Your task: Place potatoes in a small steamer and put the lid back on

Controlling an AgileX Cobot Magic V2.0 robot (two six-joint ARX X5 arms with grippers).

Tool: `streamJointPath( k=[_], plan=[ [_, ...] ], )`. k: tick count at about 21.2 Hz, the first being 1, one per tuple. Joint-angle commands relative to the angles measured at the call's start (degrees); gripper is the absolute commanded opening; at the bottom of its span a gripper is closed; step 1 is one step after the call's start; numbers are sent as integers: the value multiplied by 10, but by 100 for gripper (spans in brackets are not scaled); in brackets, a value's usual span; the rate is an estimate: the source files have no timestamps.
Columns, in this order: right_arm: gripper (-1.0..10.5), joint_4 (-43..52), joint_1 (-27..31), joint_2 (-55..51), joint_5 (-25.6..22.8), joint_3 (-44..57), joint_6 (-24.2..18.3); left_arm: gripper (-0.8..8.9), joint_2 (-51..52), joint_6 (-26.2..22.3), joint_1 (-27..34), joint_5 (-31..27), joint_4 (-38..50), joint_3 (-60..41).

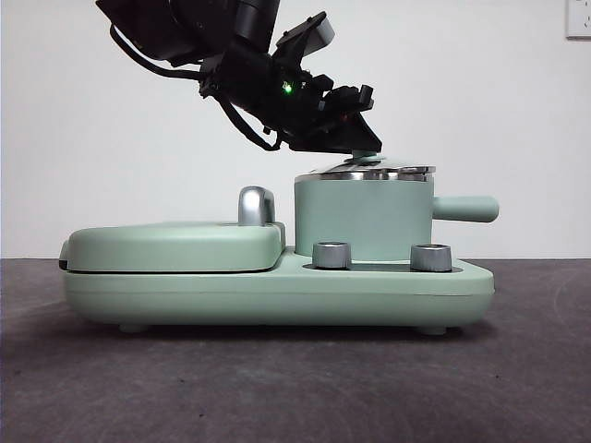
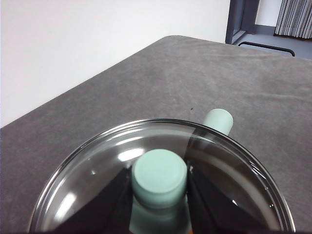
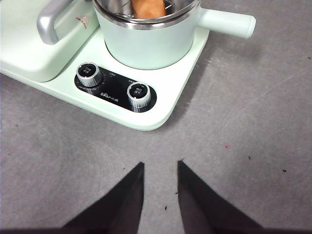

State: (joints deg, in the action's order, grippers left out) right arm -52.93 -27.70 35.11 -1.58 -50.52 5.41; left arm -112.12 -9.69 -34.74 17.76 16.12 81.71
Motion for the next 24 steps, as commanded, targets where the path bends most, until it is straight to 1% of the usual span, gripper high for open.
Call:
streamJointPath(
  k=[1,10,14,16,24],
  plan=[
    [101,5,-3,3,-2,-4,6,12,-15,3,-5,0,-10,12],
    [101,5,-3,3,-2,-4,6,12,-14,-1,-2,-12,-36,46],
    [101,6,-3,3,-2,-4,6,12,-14,-22,-2,-13,-83,68],
    [101,6,-3,3,-3,-4,6,12,-14,-31,-2,-13,-89,71],
    [101,6,-3,3,-4,-4,6,12,-14,-31,-2,-13,-105,71]
  ],
)
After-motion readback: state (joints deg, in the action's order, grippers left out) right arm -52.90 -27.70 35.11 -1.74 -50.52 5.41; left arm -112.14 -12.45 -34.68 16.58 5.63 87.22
